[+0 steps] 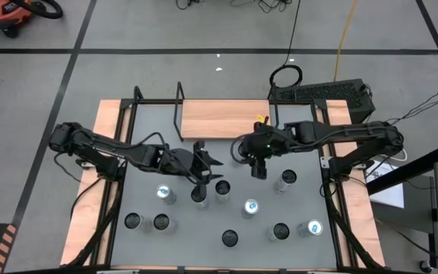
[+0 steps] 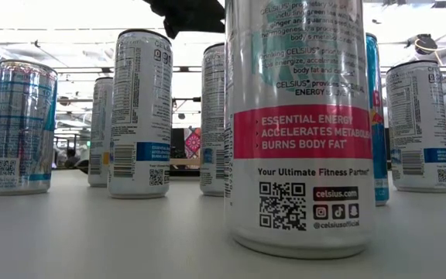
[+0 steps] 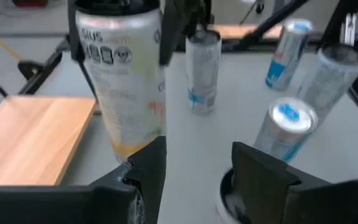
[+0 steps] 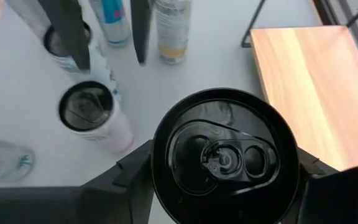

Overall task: Place canned beverage on shelf
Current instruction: Put the top right white yellow soda can on the shelf

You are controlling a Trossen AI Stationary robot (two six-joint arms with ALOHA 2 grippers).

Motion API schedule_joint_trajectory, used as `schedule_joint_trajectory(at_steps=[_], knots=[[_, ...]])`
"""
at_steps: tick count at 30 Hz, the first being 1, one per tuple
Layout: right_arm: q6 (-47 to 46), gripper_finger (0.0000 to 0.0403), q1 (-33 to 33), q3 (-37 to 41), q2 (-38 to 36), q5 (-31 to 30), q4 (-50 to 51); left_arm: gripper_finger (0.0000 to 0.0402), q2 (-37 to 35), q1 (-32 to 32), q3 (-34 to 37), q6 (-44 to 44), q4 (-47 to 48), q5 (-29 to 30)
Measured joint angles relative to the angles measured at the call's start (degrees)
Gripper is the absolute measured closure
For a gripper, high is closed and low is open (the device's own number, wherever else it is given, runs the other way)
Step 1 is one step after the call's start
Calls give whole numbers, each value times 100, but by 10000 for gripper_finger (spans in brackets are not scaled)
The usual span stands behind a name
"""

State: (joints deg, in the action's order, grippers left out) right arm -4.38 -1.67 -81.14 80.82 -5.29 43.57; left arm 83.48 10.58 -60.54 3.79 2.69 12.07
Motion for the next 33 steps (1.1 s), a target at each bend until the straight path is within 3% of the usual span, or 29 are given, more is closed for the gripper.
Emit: schedule_joint_trajectory(at_steps=[16,33], knots=[[102,202,0,-24,0,245,129,91,166,-22,9,186,-259,346],[627,202,7,-24,0,244,-515,84,193,-547,9,126,-439,265]])
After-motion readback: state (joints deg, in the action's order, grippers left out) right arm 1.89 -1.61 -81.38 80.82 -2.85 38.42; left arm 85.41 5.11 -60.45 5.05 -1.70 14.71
